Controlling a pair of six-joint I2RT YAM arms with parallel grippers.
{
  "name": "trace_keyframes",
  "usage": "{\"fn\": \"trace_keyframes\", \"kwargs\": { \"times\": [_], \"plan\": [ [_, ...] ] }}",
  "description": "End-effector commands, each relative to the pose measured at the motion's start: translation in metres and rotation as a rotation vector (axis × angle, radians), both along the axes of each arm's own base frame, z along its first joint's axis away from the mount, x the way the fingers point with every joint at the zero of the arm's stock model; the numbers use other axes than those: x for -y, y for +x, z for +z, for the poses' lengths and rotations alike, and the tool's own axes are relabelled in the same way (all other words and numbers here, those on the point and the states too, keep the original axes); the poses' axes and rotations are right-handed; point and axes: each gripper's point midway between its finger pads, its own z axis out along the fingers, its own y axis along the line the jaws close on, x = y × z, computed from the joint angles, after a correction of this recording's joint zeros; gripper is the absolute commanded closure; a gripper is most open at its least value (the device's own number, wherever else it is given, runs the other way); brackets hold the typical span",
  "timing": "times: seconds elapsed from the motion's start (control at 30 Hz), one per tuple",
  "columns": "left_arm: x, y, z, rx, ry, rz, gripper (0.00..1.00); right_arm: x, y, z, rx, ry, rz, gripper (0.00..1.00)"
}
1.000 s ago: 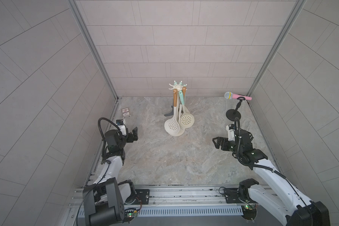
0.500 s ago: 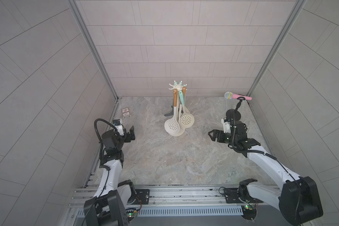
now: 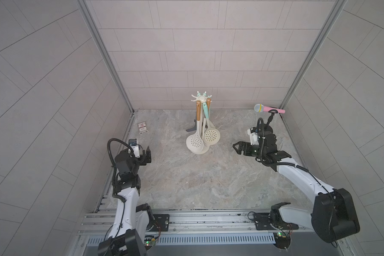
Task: Hang the skimmer on the kitchen utensil rack
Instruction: Reset both arms
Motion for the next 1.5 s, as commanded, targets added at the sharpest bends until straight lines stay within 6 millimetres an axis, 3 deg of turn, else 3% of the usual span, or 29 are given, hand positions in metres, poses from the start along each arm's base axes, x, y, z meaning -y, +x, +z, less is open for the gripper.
{"fn": "trace_keyframes", "kwargs": {
  "times": [0.0, 0.2, 0.37, 0.5, 0.6, 0.73, 0.77, 0.83, 0.9, 1.03, 1.07, 1.47],
  "plan": [
    [-0.004, 0.002, 0.006, 0.052, -0.032, 0.029, 0.0, 0.011, 0.001, 0.008, 0.032, -0.072, -0.001, 0.0],
    [0.018, 0.018, 0.006, 0.113, -0.204, -0.08, 0.0, 0.035, 0.008, 0.001, 0.013, -0.107, -0.053, 0.0],
    [0.012, 0.042, -0.015, 0.118, -0.361, -0.039, 0.0, 0.065, 0.014, -0.007, 0.008, -0.187, -0.119, 0.0],
    [0.006, 0.062, -0.042, 0.096, -0.367, -0.03, 0.0, 0.097, 0.014, -0.016, 0.012, -0.296, -0.213, 0.0],
    [0.001, 0.069, -0.049, 0.091, -0.407, 0.01, 0.0, 0.111, 0.016, -0.022, 0.038, -0.292, -0.257, 0.0],
    [0.024, 0.07, -0.052, 0.097, -0.29, 0.008, 0.0, 0.126, 0.023, -0.02, 0.129, -0.324, -0.319, 0.0],
    [0.033, 0.071, -0.05, 0.112, -0.244, -0.009, 0.0, 0.129, 0.019, -0.03, 0.132, -0.337, -0.331, 0.0],
    [0.052, 0.065, -0.062, 0.102, -0.135, -0.036, 0.0, 0.137, 0.018, -0.029, 0.18, -0.358, -0.369, 0.0],
    [0.06, 0.065, -0.071, 0.094, -0.09, -0.036, 0.0, 0.142, 0.017, -0.029, 0.205, -0.363, -0.394, 0.0],
    [0.046, 0.071, -0.083, 0.029, -0.075, 0.059, 0.0, 0.151, 0.017, -0.032, 0.251, -0.381, -0.418, 0.0],
    [0.047, 0.078, -0.074, 0.053, -0.07, 0.058, 0.0, 0.153, 0.017, -0.033, 0.263, -0.377, -0.427, 0.0],
    [0.046, 0.081, -0.075, 0.022, 0.002, 0.13, 0.0, 0.178, 0.038, -0.039, 0.38, -0.372, -0.511, 0.0]
  ]
}}
